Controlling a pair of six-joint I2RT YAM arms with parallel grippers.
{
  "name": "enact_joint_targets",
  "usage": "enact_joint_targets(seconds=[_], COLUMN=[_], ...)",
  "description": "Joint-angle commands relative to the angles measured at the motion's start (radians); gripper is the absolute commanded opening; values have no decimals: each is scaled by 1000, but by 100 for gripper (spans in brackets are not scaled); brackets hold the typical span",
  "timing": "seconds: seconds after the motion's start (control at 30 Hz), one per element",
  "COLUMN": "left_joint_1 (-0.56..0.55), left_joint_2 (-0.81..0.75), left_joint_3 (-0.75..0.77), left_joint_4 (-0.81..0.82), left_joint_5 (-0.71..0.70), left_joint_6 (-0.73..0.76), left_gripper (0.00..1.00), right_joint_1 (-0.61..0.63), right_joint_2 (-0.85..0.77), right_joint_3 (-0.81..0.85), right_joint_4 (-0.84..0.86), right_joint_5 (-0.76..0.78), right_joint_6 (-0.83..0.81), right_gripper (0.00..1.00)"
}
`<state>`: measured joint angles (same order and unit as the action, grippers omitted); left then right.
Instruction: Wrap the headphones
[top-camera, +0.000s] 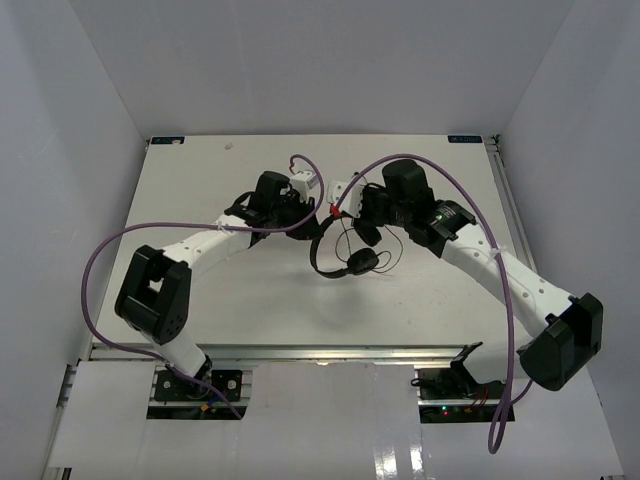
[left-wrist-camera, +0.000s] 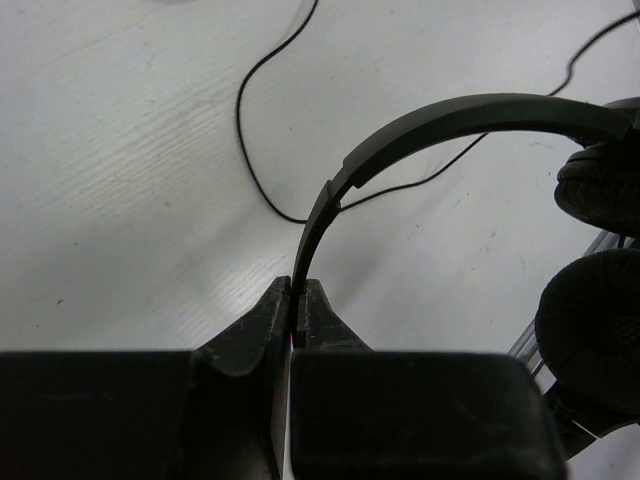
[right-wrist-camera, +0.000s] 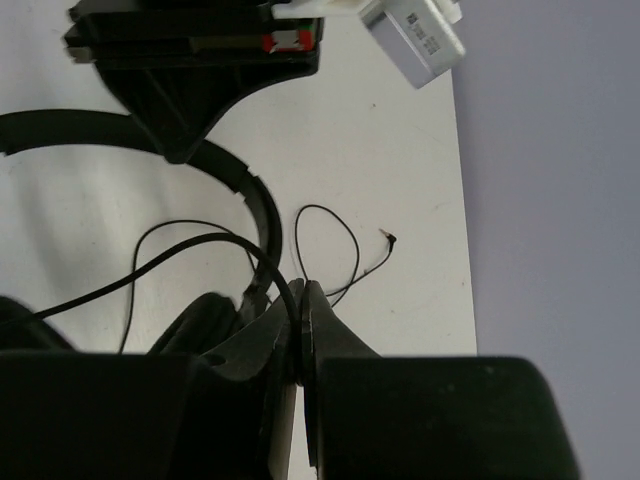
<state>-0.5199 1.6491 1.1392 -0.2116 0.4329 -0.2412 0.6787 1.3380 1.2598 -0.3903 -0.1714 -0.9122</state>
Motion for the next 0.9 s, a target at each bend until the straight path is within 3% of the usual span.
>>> enact_joint_targets(seconds=[0.0,0.33,0.67,0.87], left_joint_1=[-28,-38,-38,-38], left_joint_2=[-83,-201,-253,-260], left_joint_3=[-9,-102,-116,-83], left_joint_4=[55,141,195,188], left_joint_5=[103,142,159,168], left_joint_6=[44,56,-2,-27], left_gripper=[0,0,0,0], right_joint_1=[-42,-135,-223,-227], right_joint_2=[46,101,84,83], right_joint_3=[35,55,1,-3], right_joint_4=[102,100,94,101], right_joint_5=[80,3,-372,-440], right_joint_6=[88,190,321,350], right_gripper=[8,8,8,10])
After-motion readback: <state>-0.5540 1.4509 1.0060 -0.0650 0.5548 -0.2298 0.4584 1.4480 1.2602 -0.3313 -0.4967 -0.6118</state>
